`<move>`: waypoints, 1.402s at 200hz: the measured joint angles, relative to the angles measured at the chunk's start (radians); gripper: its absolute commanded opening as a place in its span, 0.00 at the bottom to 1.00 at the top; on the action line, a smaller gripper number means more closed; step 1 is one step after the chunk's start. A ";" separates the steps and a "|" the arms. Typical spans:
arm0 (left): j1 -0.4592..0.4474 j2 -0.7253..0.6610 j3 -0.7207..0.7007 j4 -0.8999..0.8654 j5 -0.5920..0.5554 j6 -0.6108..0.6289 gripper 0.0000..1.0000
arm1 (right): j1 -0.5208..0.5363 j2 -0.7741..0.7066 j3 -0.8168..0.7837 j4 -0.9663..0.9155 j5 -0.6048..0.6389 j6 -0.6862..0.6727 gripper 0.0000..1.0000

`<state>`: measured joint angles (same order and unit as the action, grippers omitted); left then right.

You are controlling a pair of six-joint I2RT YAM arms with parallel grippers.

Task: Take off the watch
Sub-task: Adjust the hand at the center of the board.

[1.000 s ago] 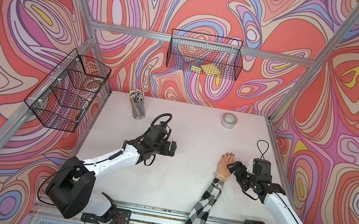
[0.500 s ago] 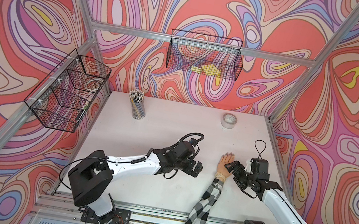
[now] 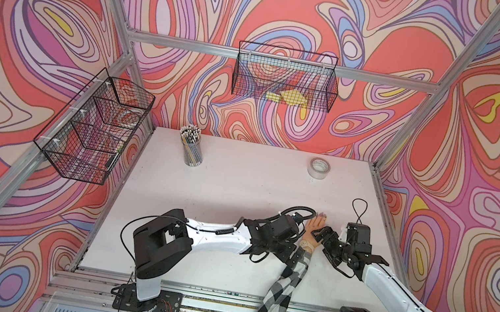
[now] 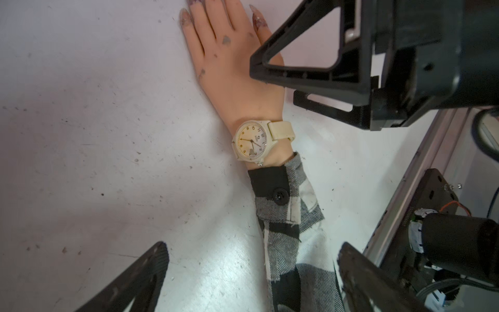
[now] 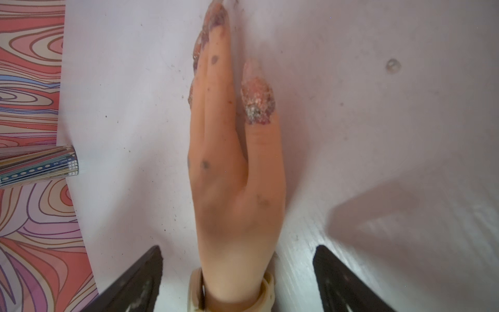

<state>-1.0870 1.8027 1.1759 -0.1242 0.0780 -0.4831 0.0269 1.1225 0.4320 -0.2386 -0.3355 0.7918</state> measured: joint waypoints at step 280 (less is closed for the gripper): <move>-0.005 0.061 0.005 0.044 -0.002 -0.030 0.99 | -0.001 0.203 -0.018 0.264 -0.134 0.006 0.30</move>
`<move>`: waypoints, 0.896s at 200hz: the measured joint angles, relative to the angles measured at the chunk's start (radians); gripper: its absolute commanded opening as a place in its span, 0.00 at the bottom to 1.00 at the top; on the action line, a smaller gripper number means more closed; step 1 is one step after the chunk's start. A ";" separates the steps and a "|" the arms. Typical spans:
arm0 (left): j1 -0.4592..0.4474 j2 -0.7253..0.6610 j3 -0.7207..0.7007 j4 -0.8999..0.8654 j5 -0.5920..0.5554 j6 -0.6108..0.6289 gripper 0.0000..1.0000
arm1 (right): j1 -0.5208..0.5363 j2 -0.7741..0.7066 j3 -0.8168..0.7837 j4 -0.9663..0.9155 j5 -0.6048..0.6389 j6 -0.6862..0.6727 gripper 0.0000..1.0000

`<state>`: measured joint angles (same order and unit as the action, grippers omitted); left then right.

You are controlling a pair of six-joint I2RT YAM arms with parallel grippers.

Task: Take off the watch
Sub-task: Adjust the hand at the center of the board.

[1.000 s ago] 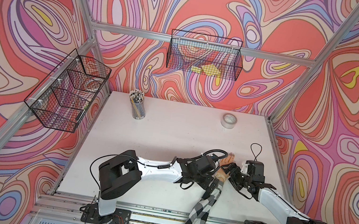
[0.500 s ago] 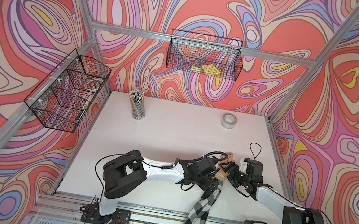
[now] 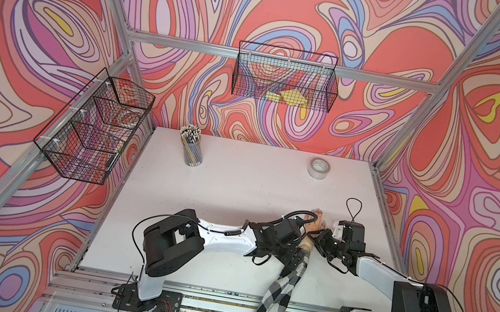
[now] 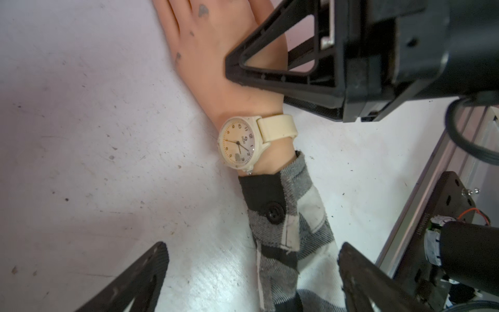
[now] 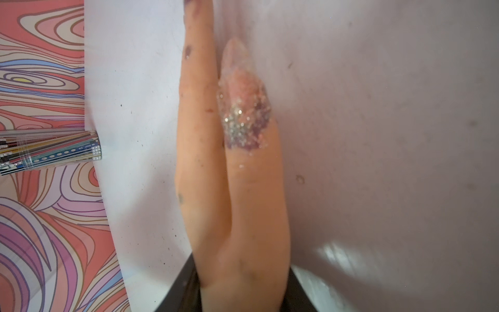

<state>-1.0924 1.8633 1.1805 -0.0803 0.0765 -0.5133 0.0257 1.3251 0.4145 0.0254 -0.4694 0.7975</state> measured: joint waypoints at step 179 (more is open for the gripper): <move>0.367 -0.371 -0.264 -0.052 -0.145 0.004 0.99 | 0.347 0.304 0.526 -0.342 0.194 -0.086 0.10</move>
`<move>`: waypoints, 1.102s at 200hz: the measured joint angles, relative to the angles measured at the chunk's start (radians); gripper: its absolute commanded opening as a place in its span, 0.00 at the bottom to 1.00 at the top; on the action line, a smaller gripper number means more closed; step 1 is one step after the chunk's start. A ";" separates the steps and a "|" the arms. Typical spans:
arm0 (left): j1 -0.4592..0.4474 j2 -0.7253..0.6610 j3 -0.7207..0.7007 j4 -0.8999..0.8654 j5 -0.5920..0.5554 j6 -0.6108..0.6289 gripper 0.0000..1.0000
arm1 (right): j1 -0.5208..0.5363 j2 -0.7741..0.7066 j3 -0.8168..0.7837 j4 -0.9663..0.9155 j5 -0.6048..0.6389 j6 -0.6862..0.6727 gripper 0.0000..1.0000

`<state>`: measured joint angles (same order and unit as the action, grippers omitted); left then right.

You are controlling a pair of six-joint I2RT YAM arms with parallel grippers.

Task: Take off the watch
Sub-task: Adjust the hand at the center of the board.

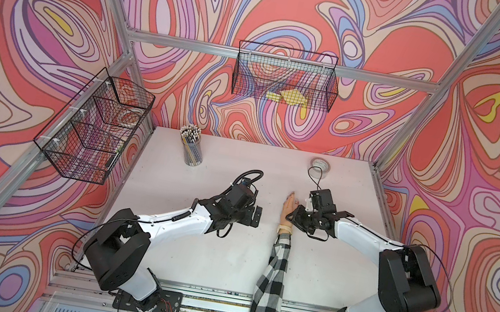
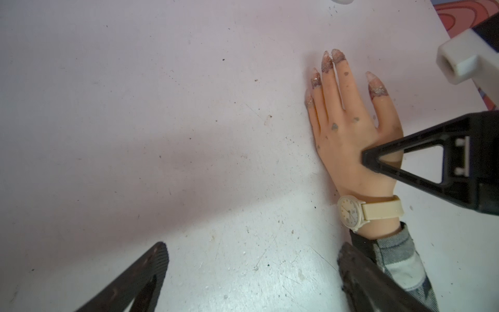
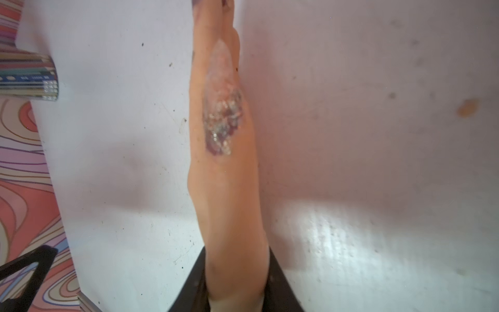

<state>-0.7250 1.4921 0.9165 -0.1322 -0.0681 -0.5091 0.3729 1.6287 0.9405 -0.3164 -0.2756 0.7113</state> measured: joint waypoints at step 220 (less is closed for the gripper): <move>0.169 -0.210 -0.195 -0.013 -0.043 -0.031 0.99 | 0.360 0.322 0.512 -0.156 0.190 0.101 0.63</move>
<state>-0.5556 1.2819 0.7216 -0.1448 -0.1116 -0.5400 0.7326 1.9503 1.4521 -0.4721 -0.0853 0.8127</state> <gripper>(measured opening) 0.994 0.633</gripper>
